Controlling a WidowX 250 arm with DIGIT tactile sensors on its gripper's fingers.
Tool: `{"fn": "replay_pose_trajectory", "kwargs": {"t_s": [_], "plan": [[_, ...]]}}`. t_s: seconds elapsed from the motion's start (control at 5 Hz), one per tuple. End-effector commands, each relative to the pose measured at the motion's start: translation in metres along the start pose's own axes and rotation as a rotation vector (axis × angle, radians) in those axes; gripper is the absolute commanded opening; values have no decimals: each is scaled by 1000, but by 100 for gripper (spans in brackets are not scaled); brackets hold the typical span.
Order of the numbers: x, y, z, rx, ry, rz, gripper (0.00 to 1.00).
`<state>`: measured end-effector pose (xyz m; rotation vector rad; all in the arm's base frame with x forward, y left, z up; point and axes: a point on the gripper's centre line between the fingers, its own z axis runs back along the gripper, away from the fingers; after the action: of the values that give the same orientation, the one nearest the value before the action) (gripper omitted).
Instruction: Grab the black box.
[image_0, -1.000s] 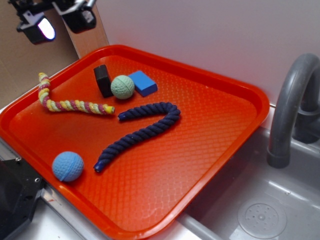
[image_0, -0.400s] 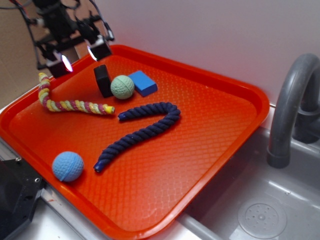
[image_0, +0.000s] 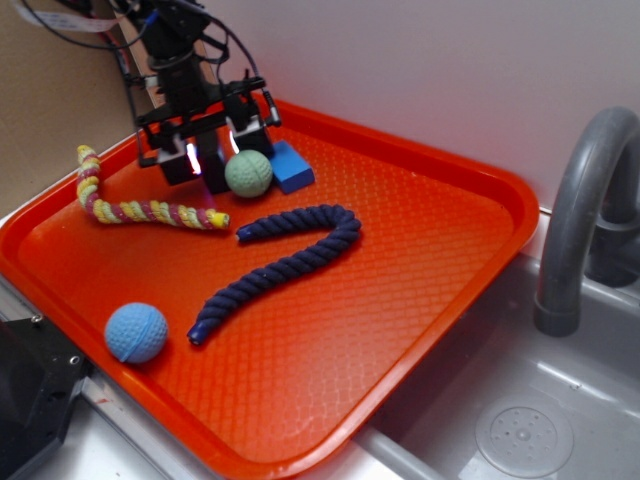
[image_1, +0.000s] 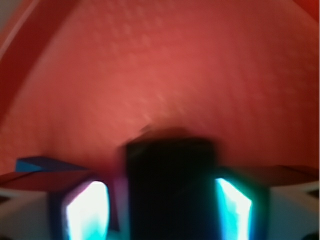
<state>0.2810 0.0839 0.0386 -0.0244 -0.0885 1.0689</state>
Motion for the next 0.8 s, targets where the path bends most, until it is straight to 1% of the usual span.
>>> {"fn": "replay_pose_trajectory", "kwargs": {"t_s": [0.0, 0.2, 0.4, 0.6], "plan": [[3, -1, 70, -81, 16, -356, 0], [-15, -8, 121, -109, -114, -611, 0], [-52, -15, 173, -45, -136, -877, 0], [-78, -6, 228, -146, -42, -1110, 0]]}}
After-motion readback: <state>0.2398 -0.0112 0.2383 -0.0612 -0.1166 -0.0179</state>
